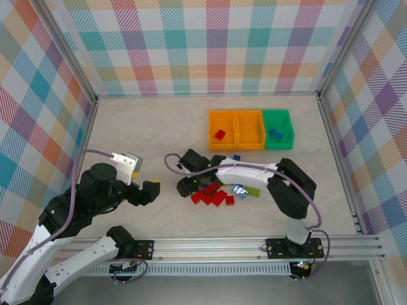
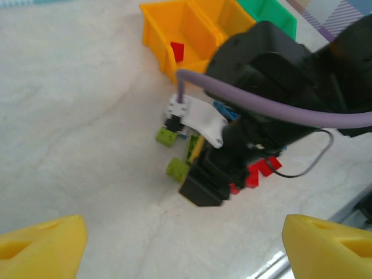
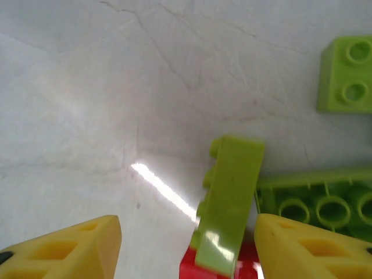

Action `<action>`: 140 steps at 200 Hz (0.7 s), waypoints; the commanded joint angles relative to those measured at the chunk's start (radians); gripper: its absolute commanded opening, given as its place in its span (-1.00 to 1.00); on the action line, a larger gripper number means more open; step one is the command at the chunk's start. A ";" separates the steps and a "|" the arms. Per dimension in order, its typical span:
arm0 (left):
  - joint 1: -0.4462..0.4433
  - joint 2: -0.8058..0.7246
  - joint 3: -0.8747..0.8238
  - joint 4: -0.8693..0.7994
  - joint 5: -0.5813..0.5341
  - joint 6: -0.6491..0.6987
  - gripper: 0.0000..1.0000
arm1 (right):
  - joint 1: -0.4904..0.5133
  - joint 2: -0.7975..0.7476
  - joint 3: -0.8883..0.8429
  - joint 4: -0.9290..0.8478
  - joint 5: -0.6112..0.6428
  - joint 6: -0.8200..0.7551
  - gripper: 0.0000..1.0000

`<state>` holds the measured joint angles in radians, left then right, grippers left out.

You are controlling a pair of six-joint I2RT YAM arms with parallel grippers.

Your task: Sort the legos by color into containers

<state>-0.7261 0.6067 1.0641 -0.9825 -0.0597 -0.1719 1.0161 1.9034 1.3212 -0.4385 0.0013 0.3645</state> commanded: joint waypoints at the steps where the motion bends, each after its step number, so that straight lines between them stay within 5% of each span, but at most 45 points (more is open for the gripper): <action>1: -0.010 -0.003 -0.023 -0.032 0.037 -0.103 0.79 | 0.002 0.055 0.082 -0.029 0.076 -0.031 0.16; 98: -0.010 -0.053 -0.092 0.005 0.010 -0.157 0.95 | 0.014 0.151 0.133 -0.068 0.118 -0.072 -0.43; 140: -0.010 -0.085 -0.124 0.061 0.066 -0.132 1.00 | 0.002 0.052 0.107 -0.025 0.119 -0.073 -0.71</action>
<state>-0.7261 0.5507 0.9596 -0.9840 -0.0410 -0.3191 1.0225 2.0315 1.4399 -0.4721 0.1162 0.2985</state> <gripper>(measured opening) 0.997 0.206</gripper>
